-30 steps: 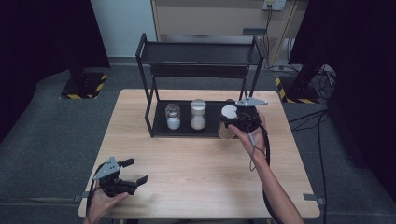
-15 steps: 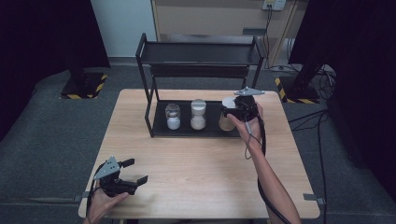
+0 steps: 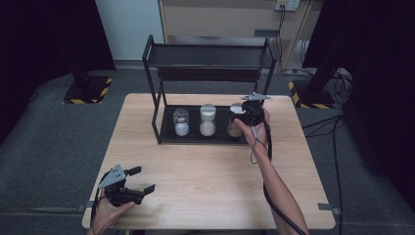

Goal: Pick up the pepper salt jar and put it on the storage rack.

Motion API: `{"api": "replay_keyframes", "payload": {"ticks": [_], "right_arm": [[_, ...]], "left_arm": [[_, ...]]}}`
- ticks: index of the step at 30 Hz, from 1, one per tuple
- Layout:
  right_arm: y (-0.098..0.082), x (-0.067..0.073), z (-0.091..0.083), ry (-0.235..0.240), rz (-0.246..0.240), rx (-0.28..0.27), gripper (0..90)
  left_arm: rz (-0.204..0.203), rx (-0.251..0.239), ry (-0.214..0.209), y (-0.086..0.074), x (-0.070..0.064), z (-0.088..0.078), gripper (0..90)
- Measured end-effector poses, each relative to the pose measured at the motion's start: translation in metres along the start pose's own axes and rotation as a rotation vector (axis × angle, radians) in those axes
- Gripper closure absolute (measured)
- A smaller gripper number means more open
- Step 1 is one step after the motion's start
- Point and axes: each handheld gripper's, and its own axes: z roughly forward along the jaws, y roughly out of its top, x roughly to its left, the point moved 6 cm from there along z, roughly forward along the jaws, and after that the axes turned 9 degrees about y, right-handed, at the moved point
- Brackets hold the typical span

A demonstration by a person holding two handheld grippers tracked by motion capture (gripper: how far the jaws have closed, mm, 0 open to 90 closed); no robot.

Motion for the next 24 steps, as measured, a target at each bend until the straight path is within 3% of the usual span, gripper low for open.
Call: {"api": "replay_keyframes", "payload": {"ticks": [24], "right_arm": [[-0.005, -0.004, 0.021, -0.005, 0.028, 0.009, 33.5]], "left_arm": [[-0.003, -0.003, 0.002, 0.0, 0.0, 0.0, 5.1]]}}
